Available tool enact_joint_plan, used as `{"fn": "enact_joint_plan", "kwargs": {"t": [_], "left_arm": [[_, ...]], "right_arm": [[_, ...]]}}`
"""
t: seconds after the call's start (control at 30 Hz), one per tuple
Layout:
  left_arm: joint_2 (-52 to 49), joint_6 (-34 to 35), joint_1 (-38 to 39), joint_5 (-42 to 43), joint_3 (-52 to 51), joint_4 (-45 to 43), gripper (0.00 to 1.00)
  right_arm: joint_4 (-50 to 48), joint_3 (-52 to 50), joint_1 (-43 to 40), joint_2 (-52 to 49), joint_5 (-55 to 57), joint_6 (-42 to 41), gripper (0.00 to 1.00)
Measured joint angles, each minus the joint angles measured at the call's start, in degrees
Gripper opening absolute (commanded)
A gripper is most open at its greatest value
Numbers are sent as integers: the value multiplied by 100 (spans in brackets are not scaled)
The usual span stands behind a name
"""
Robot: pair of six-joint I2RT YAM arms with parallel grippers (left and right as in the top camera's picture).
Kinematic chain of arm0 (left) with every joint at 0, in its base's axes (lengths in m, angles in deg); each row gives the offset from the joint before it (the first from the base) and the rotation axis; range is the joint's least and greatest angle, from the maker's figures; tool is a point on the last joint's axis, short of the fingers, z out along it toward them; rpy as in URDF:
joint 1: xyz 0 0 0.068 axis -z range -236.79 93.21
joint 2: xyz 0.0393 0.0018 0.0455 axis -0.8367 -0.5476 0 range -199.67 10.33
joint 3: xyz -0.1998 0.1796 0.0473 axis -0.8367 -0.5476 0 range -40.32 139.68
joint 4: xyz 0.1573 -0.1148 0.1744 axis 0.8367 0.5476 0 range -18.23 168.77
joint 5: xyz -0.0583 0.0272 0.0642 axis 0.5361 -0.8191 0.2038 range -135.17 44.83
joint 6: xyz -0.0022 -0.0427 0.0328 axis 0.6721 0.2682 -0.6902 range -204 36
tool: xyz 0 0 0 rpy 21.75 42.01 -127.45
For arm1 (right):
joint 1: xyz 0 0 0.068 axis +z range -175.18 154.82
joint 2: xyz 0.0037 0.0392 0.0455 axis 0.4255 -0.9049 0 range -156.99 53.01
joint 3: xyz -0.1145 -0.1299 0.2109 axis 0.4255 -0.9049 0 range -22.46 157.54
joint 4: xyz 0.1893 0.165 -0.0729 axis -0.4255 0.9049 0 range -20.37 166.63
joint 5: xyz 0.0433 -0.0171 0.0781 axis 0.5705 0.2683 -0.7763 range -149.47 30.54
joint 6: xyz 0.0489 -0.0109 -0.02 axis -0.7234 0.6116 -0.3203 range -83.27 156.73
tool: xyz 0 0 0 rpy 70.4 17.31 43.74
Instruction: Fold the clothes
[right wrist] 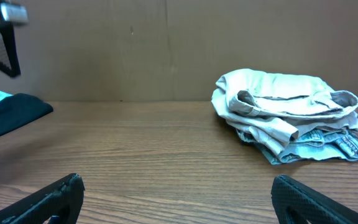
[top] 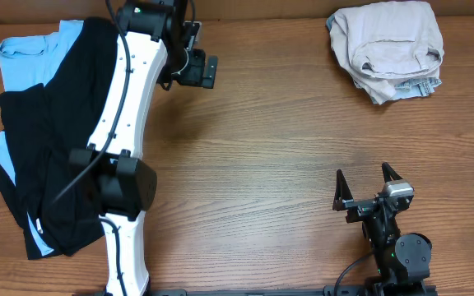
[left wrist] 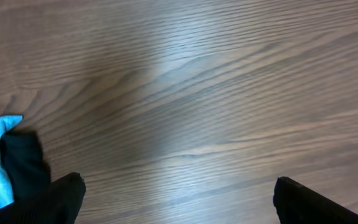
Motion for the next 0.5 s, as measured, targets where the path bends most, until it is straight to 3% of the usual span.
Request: {"fn": "enact_joint_plan", "kwargs": {"t": [0.3,0.5], "left_arm": [[2026,-20,94,-210,-157,-1193,100],[4076,-317,-11,-308,-1690,-2691,100]], "right_arm": [[-2,2,0,0,2,0,100],[-2,2,0,0,4,0,100]]}}
